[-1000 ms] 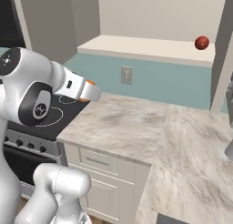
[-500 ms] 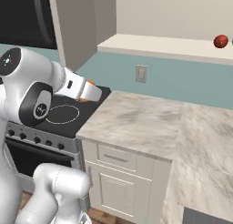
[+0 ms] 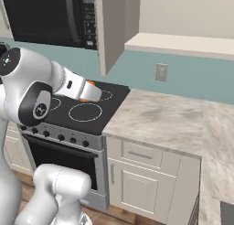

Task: Pick the avocado and bread from the counter and place them on the plate. Then pick the jam from the cabinet and place it next to the plate. Lastly close the cabinet door.

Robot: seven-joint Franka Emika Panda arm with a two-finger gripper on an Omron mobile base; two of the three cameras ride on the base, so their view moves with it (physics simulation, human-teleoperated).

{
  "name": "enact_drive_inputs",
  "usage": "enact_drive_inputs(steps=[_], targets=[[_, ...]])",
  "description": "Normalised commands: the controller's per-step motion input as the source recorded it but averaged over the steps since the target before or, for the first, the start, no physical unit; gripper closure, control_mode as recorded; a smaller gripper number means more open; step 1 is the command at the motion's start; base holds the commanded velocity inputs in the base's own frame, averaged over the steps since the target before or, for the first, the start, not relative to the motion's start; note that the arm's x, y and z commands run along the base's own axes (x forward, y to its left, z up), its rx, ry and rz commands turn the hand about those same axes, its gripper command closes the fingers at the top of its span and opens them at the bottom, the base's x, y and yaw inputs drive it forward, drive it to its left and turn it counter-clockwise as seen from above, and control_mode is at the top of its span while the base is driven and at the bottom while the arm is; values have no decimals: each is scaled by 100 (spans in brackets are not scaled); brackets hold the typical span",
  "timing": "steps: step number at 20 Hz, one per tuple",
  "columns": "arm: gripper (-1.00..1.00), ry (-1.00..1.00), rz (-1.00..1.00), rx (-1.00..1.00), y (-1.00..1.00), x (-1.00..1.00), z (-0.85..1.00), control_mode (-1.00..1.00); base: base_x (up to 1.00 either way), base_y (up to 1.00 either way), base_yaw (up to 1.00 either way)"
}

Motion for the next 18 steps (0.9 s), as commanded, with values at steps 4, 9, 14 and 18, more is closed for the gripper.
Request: enact_drive_inputs(steps=[4,9,14,18], targets=[[100,0,0,0,0,0,0,100,-37,59,0],[100,0,0,0,0,0,0,100,-37,58,0],[100,0,0,0,0,0,0,100,-36,58,0],[100,0,0,0,0,0,0,100,-32,59,0]])
